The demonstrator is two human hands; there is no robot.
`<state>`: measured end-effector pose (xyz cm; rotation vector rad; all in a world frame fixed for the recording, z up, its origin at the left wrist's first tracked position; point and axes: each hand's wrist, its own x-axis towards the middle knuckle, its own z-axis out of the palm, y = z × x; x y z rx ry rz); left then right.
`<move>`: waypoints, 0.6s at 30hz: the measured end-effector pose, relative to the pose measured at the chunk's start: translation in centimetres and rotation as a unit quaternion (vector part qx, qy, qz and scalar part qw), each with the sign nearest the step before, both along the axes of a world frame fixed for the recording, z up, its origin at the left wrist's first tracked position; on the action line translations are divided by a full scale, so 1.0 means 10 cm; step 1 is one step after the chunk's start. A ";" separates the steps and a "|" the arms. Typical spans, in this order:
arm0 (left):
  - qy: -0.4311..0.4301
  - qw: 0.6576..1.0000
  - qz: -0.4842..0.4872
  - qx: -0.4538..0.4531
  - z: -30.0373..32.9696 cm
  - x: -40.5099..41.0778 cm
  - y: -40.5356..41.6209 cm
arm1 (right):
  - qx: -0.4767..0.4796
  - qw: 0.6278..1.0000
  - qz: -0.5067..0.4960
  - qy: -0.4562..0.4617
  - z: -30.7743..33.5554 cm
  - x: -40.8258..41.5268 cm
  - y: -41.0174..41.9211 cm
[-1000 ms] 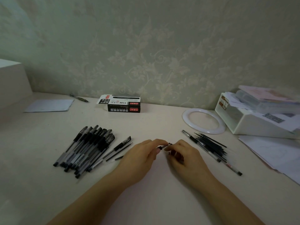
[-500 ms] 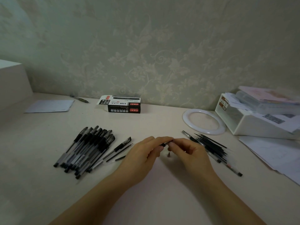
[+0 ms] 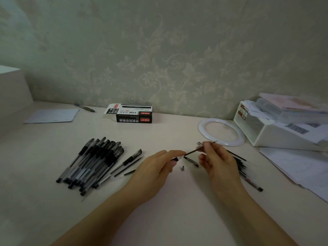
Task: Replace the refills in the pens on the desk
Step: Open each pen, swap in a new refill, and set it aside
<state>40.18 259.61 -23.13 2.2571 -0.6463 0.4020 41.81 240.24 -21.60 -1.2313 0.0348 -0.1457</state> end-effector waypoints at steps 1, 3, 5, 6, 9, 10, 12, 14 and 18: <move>0.000 1.000 -0.003 -0.003 0.00 0.00 0.00 | -0.014 1.000 0.024 0.001 -0.02 0.00 0.02; 0.009 1.000 -0.008 -0.010 0.00 0.00 0.00 | -0.042 0.997 0.061 -0.001 -0.07 -0.02 0.08; 0.010 1.000 -0.002 0.000 0.01 0.00 0.01 | -0.048 0.997 0.052 -0.016 -0.07 -0.01 0.07; 0.002 1.000 0.008 0.010 0.02 0.00 0.02 | -0.042 0.998 0.026 -0.028 -0.05 0.01 0.04; -0.006 0.998 0.061 0.017 0.05 0.01 0.08 | -0.112 0.986 -0.095 -0.079 0.00 0.06 -0.15; 0.000 0.997 0.082 0.015 0.07 0.03 0.11 | -0.186 0.968 -0.132 -0.102 0.00 0.07 -0.21; 0.014 0.991 0.126 0.030 0.10 0.05 0.18 | -0.332 0.916 -0.177 -0.139 0.00 0.05 -0.27; 0.017 0.985 0.161 0.063 0.13 0.04 0.25 | -0.448 0.861 -0.192 -0.146 -0.04 0.05 -0.28; 0.042 0.972 0.206 0.104 0.18 -0.01 0.37 | -0.583 0.787 -0.157 -0.126 -0.14 0.05 -0.27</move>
